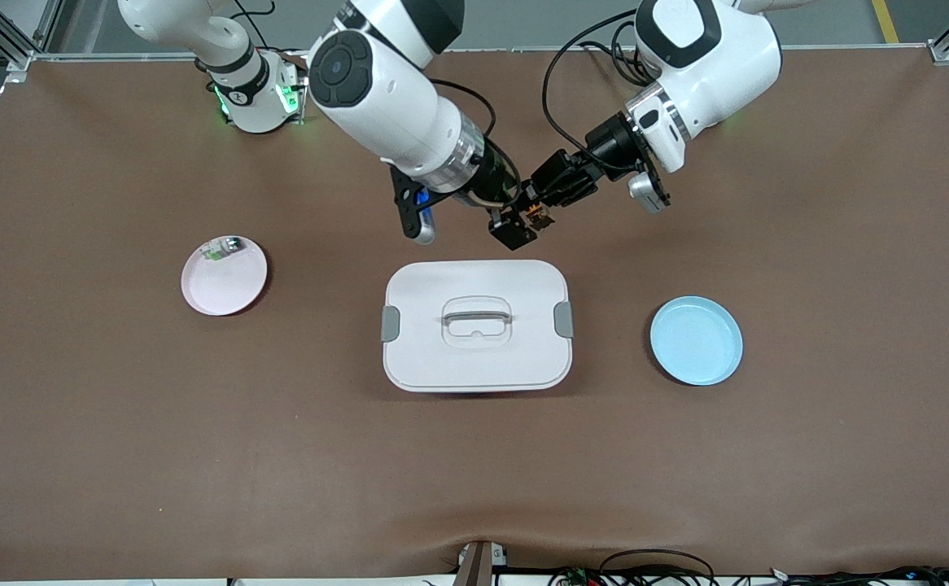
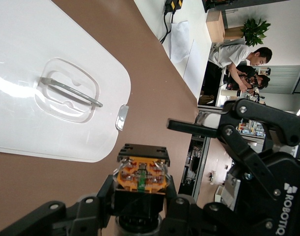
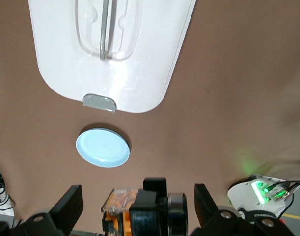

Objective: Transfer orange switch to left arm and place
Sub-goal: 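Open the right gripper and withdraw it while the left gripper pulls away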

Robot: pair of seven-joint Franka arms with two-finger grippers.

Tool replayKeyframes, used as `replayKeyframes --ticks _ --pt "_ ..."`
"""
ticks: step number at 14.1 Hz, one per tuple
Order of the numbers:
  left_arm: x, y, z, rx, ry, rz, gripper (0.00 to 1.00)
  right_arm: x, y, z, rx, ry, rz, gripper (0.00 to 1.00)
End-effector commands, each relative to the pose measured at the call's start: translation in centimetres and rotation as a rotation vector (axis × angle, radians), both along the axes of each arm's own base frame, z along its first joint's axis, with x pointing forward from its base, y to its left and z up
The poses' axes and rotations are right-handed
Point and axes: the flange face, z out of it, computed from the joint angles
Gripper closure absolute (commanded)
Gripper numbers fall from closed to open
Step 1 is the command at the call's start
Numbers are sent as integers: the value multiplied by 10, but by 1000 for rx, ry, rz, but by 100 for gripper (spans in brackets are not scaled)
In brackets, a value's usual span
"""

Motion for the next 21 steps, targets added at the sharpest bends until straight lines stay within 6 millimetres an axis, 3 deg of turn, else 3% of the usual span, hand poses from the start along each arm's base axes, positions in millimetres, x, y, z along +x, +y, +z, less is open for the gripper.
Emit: replayKeyframes --ticks 1,3,6,10,13,16,18,21 --pt "-9 6 -1 22 -15 20 100 15 -23 2 -20 1 98 0" --pt "-17 11 -8 63 -25 25 100 25 -47 -1 -42 7 179 0" --pt "-37 8 -39 190 -34 -34 100 45 -96 1 -69 -10 309 0" --pt "-48 27 -77 327 -19 -98 100 56 -157 -8 -210 -54 650 0" --pt "-38 47 -88 409 -30 -125 100 61 -205 13 -303 -138 898 0" --pt "-35 66 -105 498 -28 -168 100 65 -256 19 -317 -123 1181 0" --pt "-30 80 -112 543 -15 -209 100 71 -291 37 -324 -169 1275 0" --pt "-8 113 -108 635 39 -352 100 85 -353 46 -316 -199 1351 0"
